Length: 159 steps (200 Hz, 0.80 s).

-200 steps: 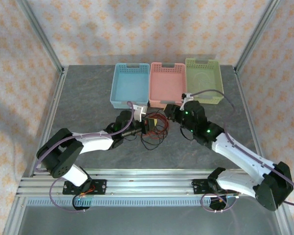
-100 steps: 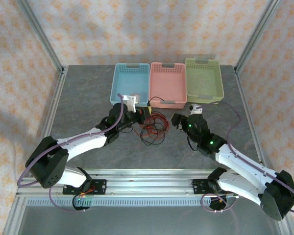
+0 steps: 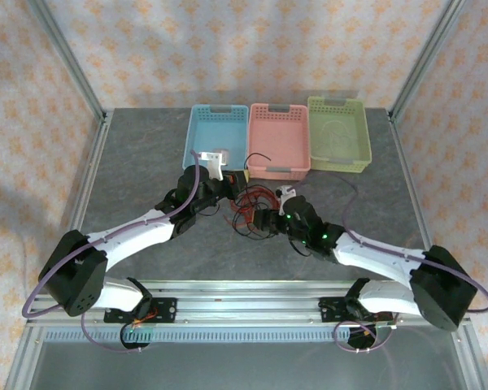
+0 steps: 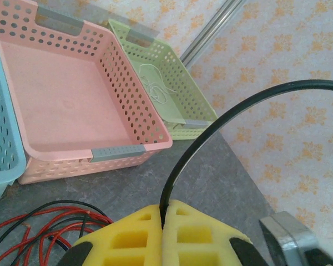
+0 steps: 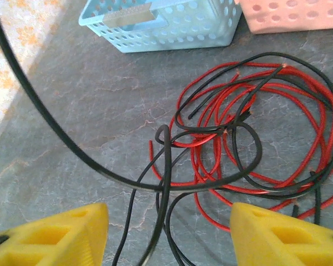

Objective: Untangle the cables

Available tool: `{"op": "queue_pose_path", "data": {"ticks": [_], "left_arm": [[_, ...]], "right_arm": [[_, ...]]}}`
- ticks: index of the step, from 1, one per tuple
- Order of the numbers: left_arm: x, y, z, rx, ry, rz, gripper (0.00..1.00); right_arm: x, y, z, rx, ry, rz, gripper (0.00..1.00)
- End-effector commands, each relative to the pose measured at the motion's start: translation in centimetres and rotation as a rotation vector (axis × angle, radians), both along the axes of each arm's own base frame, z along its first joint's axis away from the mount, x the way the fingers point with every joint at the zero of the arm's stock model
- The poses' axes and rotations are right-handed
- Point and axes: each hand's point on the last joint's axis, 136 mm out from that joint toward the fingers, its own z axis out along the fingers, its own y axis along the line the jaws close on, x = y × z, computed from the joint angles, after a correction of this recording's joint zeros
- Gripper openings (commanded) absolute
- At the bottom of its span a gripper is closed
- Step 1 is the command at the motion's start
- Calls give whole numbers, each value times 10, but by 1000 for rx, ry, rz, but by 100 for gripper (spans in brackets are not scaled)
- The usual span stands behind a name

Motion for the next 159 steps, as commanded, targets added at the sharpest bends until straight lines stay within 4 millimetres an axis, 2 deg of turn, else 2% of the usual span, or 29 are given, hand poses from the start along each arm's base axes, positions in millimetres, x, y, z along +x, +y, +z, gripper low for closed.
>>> {"op": "queue_pose_path", "data": {"ticks": [1,19,37,64,80,124,159], "left_arm": [[7,4,35,-40,-77,30,0],[8,5,39,-40,-85,32,0],[10,9,44,-21,-93,46,0],[12,26,57,-6,-106,80,0],[11,37,66,1,-118,98,0],[3,63,105,8,-179,133,0],[-8,71,141,-4,-231,134,0]], "right_arm": [[15,8,9,-1,-13,-44,59],[23,4,-5,-61,29,-102,55],[29,-8,-15,-109,49,-187,49],[34,-31,-28,-143,72,-318,33],[35,-36,-33,-142,93,-351,27],[39,-51,-58,-162,173,-419,25],[41,-50,-68,-154,203,-414,24]]}}
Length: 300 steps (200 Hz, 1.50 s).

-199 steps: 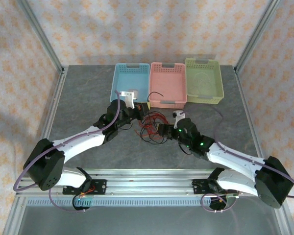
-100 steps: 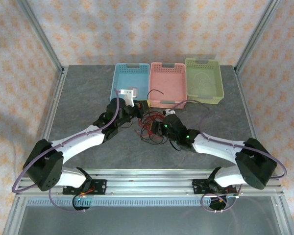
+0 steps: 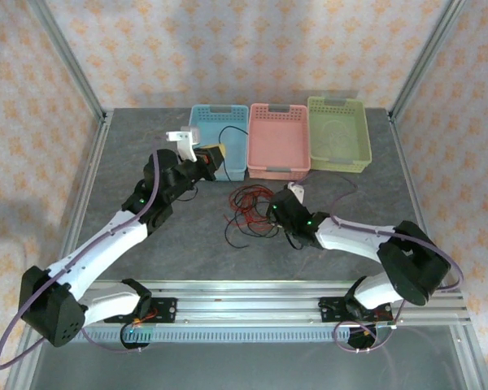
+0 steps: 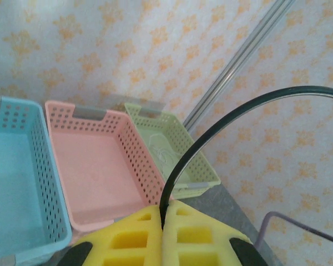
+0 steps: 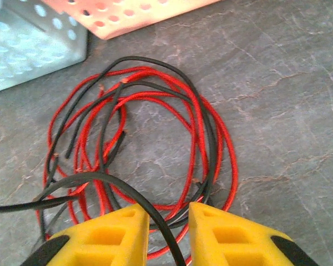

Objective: Untangle the cables

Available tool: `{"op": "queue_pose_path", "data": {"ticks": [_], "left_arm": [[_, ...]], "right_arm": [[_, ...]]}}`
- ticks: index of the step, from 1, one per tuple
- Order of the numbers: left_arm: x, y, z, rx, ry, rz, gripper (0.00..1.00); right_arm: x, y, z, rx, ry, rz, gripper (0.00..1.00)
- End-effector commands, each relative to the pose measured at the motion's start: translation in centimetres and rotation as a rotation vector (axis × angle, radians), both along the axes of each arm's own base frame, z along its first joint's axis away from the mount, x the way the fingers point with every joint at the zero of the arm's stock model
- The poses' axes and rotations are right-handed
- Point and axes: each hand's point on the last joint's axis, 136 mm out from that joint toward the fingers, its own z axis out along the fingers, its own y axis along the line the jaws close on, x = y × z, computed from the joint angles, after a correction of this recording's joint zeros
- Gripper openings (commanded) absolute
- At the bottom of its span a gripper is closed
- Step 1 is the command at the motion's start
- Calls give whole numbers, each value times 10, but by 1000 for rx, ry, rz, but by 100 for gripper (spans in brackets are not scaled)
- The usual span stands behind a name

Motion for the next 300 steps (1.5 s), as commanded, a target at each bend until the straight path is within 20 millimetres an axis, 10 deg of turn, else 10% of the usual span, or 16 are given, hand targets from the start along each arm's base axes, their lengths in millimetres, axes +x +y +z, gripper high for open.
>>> {"op": "queue_pose_path", "data": {"ticks": [1,158,250,300], "left_arm": [[-8,8,33,9,-60,6,0],[-21,40,226,26,-368,121,0],[-3,44,274,93,-405,184,0],[1,38,259,95,-372,156,0]], "right_arm": [[1,-6,-10,-10,25,-35,24],[-2,-13,-38,-82,91,-46,12],[-3,-8,-31,-67,67,-5,13],[4,-9,36,-71,-99,40,48]]}}
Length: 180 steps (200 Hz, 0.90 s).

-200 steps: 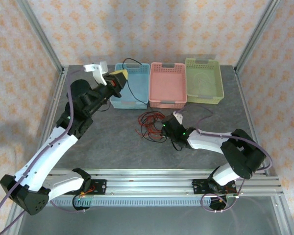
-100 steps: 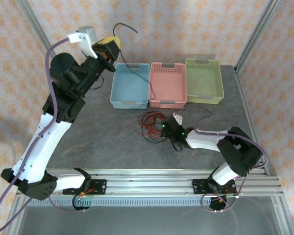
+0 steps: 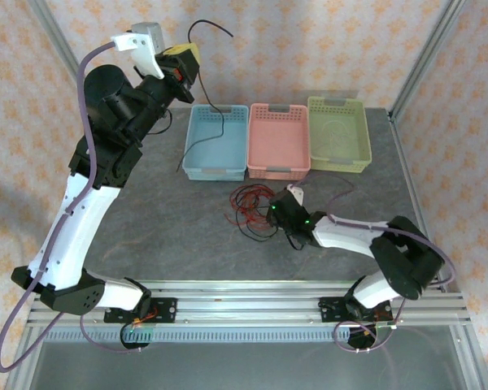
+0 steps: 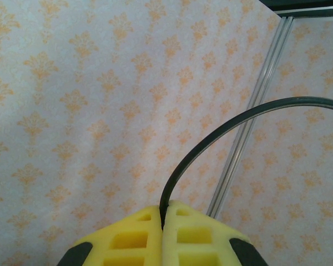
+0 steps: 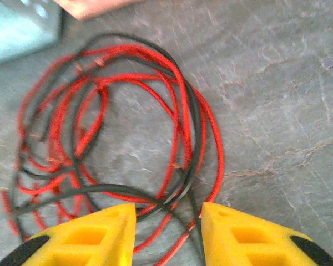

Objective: Untangle the cables

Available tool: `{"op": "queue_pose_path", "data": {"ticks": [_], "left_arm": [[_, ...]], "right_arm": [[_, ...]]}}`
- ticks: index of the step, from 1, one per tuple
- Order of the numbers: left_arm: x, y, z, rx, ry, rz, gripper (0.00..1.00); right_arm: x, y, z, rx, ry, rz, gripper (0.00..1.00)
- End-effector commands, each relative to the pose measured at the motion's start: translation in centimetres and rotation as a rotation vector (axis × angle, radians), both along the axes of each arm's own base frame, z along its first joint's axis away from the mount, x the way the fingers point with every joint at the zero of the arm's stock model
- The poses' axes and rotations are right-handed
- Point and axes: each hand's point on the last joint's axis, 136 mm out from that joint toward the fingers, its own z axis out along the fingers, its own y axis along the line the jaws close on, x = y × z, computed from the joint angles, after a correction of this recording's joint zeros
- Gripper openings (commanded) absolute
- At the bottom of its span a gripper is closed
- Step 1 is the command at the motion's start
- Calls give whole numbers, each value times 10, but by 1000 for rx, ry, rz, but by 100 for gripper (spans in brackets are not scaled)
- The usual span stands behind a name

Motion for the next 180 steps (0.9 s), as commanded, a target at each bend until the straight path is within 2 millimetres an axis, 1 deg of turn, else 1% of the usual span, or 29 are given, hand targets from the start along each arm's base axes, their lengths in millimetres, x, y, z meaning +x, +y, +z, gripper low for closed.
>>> {"op": "queue_pose_path", "data": {"ticks": [1,16,28,34,38,45,56,66,78,85,86,91,96,105,110,113,118,126,130,142,161,180], "left_arm": [[-1,2,-3,16,4,0,0],[-1,-3,-7,22,12,-23,0],[-1,-6,-10,29,17,-43,0],[-1,-8,-13,31,20,-51,0],[-2,-9,-14,30,21,-56,0],[-2,-10,-16,29,24,-62,0],[-2,-11,-18,24,24,-74,0],[-4,-14,-20,19,24,-93,0],[-5,-18,-22,14,23,-119,0],[-5,-20,-22,12,23,-133,0],[-5,-21,-22,12,23,-134,0],[-5,-22,-22,10,23,-142,0],[-5,-23,-21,7,22,-149,0],[-6,-25,-20,2,19,-158,0],[-6,-25,-19,-1,17,-163,0],[-7,-25,-19,-4,16,-166,0],[-6,-26,-19,-6,15,-170,0],[-7,-27,-16,-12,9,-178,0],[-8,-28,-15,-15,7,-183,0],[-8,-29,-13,-20,1,-193,0],[-8,-30,-12,-24,2,-199,0],[-8,-31,-10,-30,-3,-203,0]], "right_arm": [[6,-5,45,-24,-119,16,48],[8,-12,72,-31,-185,8,54],[10,-21,96,-38,-248,-20,56],[12,-23,103,-47,-269,-26,57],[12,-27,118,-34,-303,-38,59],[14,-29,132,-31,-343,-45,62],[16,-30,154,-14,-407,-49,71],[19,-33,171,-6,-461,-66,73],[24,-37,185,-21,-496,-94,74],[26,-38,193,-39,-499,-103,78],[27,-38,191,-47,-493,-103,78],[29,-38,197,-59,-485,-114,79],[31,-40,201,-74,-472,-133,78],[34,-43,206,-95,-457,-159,74],[36,-40,209,-98,-460,-148,72],[37,-37,210,-95,-467,-135,74],[38,-32,212,-91,-479,-106,81],[37,-18,215,-65,-501,-32,94],[37,-13,218,-48,-517,-3,97],[36,0,223,8,-558,57,97],[30,27,233,86,-652,204,98],[29,41,240,134,-734,262,99]]}}
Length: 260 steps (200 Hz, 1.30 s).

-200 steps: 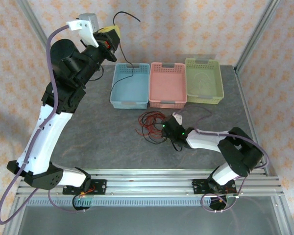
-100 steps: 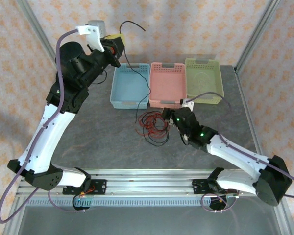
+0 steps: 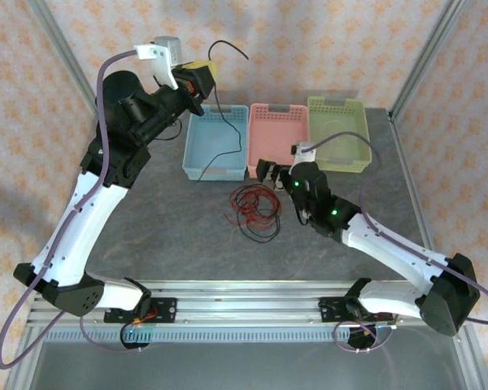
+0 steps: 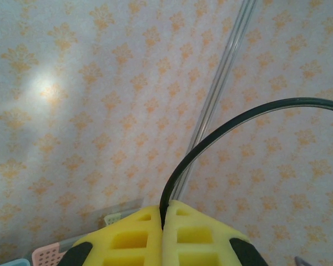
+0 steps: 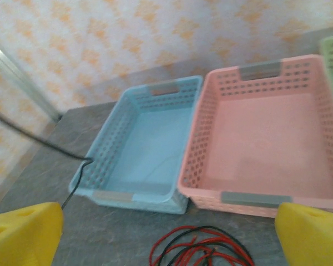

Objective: Untangle the cables

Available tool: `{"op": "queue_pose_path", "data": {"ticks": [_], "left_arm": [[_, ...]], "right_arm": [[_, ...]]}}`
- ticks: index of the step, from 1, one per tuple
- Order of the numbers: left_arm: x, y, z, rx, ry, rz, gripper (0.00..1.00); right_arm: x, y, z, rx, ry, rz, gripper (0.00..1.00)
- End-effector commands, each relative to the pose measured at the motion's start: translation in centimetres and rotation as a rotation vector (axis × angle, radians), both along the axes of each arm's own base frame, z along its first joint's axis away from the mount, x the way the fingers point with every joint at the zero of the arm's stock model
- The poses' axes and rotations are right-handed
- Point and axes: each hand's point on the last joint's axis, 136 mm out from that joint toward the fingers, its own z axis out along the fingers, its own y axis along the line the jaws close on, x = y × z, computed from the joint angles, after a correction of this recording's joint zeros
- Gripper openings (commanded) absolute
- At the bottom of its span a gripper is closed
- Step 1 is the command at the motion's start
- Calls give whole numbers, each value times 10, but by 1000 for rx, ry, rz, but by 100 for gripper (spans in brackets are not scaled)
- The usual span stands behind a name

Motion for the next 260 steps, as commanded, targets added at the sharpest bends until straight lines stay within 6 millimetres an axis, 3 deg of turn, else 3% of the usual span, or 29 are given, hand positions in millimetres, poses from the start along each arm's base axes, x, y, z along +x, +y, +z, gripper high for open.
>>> {"op": "queue_pose_path", "data": {"ticks": [1,15,33,79,140,215,260], "left_arm": [[-8,1,22,-46,-60,-31,0],[-10,1,24,-53,-64,-35,0],[-11,1,27,-62,-68,-40,0],[-16,-1,34,-82,-76,-65,0],[-21,1,40,-94,-85,-68,0],[-23,2,41,-98,-87,-67,0],[-19,10,36,-95,-77,-14,0]], "right_arm": [[-5,29,30,58,-172,164,99],[-5,32,38,93,-239,180,100],[-3,38,31,133,-294,187,100],[4,59,27,188,-360,247,89],[22,70,33,214,-394,222,56],[41,84,26,184,-368,209,54],[36,76,24,177,-346,193,31]]}}
